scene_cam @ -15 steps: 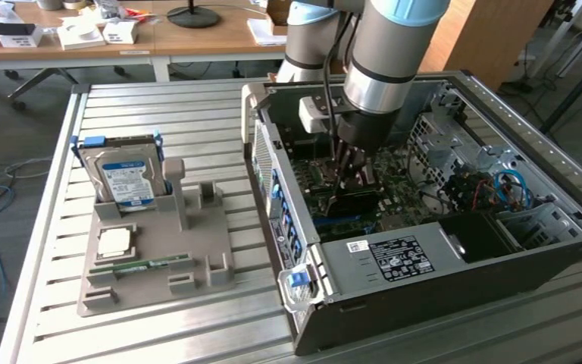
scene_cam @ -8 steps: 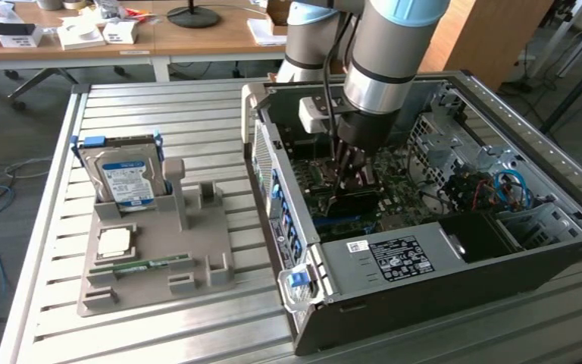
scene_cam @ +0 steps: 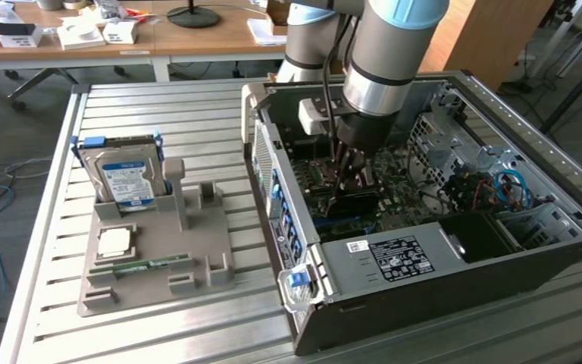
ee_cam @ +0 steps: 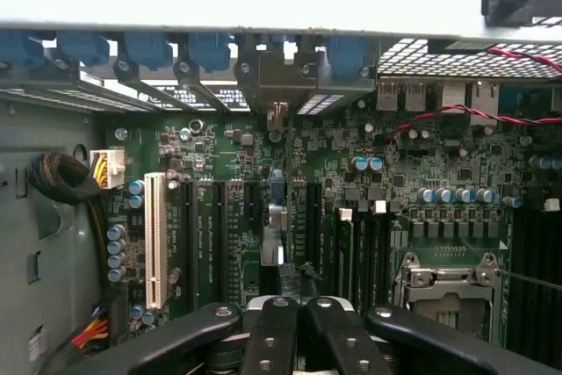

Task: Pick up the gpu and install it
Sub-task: 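Press down on the gpu until it lock into place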

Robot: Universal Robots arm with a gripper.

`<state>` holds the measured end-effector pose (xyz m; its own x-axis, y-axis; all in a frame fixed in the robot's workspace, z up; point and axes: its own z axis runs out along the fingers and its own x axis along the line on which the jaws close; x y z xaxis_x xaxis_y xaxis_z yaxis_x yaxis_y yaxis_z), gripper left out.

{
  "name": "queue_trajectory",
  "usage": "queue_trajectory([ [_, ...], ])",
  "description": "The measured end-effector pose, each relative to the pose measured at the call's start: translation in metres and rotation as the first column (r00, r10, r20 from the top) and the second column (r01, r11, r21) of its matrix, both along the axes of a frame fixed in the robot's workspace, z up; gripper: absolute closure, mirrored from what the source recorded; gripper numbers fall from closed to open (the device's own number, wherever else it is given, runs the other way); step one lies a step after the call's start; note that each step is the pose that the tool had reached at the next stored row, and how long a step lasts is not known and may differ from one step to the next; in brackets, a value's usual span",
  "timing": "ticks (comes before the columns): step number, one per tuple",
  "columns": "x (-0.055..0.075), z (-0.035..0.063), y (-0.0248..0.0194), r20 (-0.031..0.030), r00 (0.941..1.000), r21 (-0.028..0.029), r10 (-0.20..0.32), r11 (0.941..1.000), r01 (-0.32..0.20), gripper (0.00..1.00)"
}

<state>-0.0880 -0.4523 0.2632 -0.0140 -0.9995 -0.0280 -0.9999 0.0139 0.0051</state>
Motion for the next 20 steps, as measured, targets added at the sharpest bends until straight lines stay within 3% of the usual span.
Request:
queue_trajectory([
  [20,-0.0019,-0.0043,-0.0001,-0.0002,1.0000,-0.0003,0.000,1.0000,0.000,0.89],
])
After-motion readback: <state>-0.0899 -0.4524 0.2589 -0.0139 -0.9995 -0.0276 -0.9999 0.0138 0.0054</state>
